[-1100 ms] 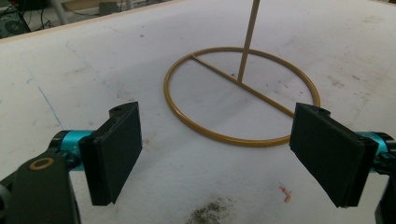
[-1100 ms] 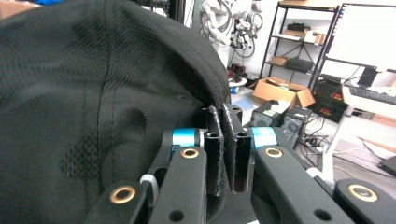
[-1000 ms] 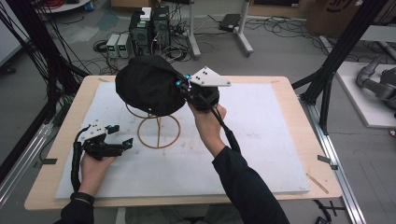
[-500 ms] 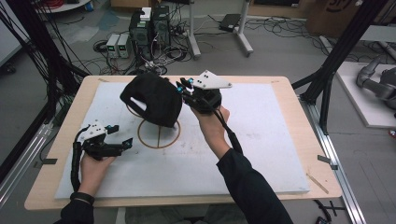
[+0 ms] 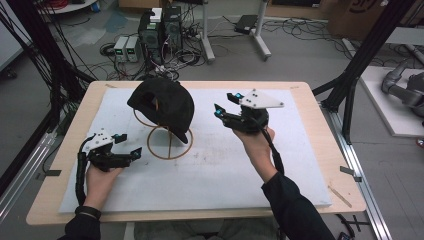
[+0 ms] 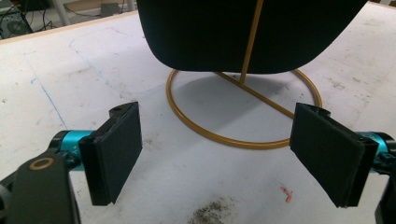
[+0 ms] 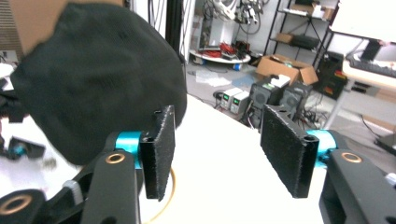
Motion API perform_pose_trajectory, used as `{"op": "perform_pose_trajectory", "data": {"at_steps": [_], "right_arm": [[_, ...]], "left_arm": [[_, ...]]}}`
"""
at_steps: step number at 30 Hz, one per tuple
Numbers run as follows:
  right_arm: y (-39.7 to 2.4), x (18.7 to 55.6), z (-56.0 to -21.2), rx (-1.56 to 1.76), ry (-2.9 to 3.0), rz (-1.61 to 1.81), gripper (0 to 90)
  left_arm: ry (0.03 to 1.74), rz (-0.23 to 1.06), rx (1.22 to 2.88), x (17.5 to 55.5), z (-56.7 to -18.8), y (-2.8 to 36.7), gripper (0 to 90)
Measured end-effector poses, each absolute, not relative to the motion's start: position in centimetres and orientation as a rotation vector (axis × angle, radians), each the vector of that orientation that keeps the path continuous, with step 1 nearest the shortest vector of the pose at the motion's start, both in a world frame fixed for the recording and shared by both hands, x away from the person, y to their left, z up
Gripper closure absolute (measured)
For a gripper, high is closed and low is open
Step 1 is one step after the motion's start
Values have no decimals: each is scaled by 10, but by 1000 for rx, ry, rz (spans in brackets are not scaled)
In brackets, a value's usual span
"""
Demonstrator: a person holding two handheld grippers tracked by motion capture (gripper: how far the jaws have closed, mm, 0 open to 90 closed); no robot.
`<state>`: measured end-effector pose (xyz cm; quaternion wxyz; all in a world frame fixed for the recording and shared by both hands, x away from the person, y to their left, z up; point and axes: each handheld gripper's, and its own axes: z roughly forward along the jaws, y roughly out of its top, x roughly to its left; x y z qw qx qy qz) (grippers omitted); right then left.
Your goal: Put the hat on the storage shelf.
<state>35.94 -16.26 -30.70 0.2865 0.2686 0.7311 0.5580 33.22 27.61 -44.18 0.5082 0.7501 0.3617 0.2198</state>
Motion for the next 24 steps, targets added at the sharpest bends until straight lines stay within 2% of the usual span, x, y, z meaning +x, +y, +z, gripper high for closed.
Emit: {"op": "perform_pose_trajectory", "data": {"at_steps": [12,24], "right_arm": [[-225,345,-345,866,1969,1462,349],[-269,332,-391,1011,1972,1427,293]], "left_arm": [[877,529,1791,332,-441,277,169],[893,524,1785,330,-439,278,168]]}}
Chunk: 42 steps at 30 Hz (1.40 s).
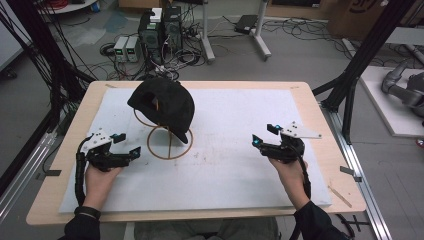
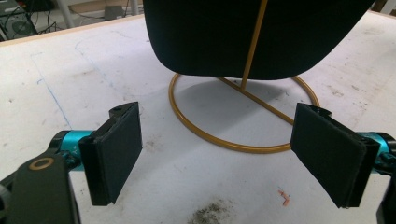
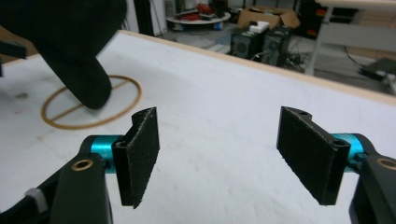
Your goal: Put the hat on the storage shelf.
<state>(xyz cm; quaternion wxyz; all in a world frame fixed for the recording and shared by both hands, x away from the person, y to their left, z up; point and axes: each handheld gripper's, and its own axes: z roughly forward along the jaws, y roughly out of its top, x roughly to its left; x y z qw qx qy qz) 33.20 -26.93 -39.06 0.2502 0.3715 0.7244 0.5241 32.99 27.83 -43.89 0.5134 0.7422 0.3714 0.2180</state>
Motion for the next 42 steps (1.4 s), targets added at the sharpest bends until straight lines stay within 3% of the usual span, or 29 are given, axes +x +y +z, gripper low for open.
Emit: {"op": "perform_pose_trajectory", "data": {"at_steps": [18,42], "right_arm": [[-322,339,-423,1213,1923,1323,266],[-321,341,-426,1222,1935,1297,251]], "left_arm": [[886,557,1772,329,-437,277,167],[895,558,1780,329,-438,277,167]]}}
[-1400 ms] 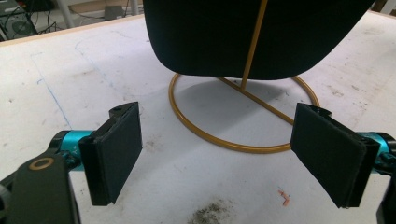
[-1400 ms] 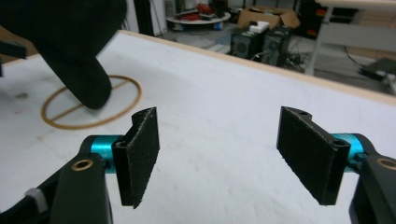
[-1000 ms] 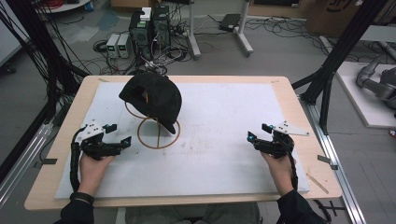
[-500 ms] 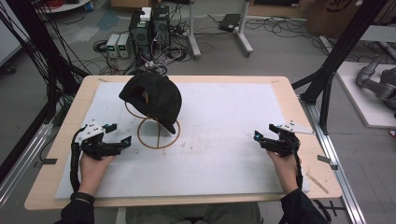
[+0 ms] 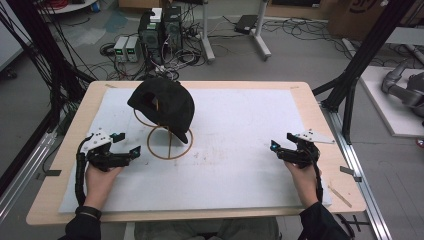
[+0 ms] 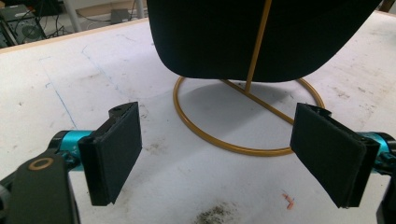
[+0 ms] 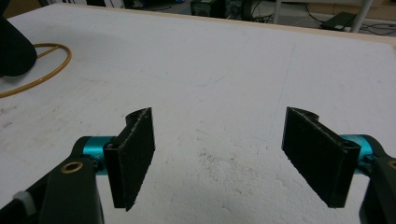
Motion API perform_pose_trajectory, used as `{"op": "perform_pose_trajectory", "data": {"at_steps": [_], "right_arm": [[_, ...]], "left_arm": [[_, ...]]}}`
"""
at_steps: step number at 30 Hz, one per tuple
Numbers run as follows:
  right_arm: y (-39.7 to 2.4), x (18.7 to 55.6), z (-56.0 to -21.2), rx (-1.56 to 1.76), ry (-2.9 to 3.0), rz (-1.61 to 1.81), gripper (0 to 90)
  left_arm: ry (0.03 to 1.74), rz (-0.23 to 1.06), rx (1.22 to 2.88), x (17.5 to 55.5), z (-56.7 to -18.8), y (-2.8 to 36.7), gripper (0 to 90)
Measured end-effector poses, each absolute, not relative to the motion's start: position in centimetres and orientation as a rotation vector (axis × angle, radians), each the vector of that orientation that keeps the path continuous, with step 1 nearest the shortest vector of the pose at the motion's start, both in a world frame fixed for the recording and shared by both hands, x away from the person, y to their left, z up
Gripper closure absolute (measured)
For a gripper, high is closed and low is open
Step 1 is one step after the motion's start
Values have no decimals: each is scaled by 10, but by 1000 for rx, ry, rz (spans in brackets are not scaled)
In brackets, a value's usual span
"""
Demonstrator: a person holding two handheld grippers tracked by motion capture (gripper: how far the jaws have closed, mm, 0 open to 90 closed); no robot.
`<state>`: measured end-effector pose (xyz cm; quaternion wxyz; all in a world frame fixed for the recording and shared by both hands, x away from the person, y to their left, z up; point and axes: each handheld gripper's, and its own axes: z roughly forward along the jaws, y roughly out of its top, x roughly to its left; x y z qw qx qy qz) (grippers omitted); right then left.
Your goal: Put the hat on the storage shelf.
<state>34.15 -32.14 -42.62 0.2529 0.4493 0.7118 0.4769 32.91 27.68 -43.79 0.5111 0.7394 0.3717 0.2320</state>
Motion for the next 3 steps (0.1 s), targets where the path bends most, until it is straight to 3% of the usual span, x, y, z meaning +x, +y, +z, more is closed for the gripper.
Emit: {"op": "perform_pose_trajectory", "data": {"at_steps": [3], "right_arm": [[-321,342,-426,1215,1935,1298,249]], "left_arm": [[898,554,1782,329,-438,277,167]]}}
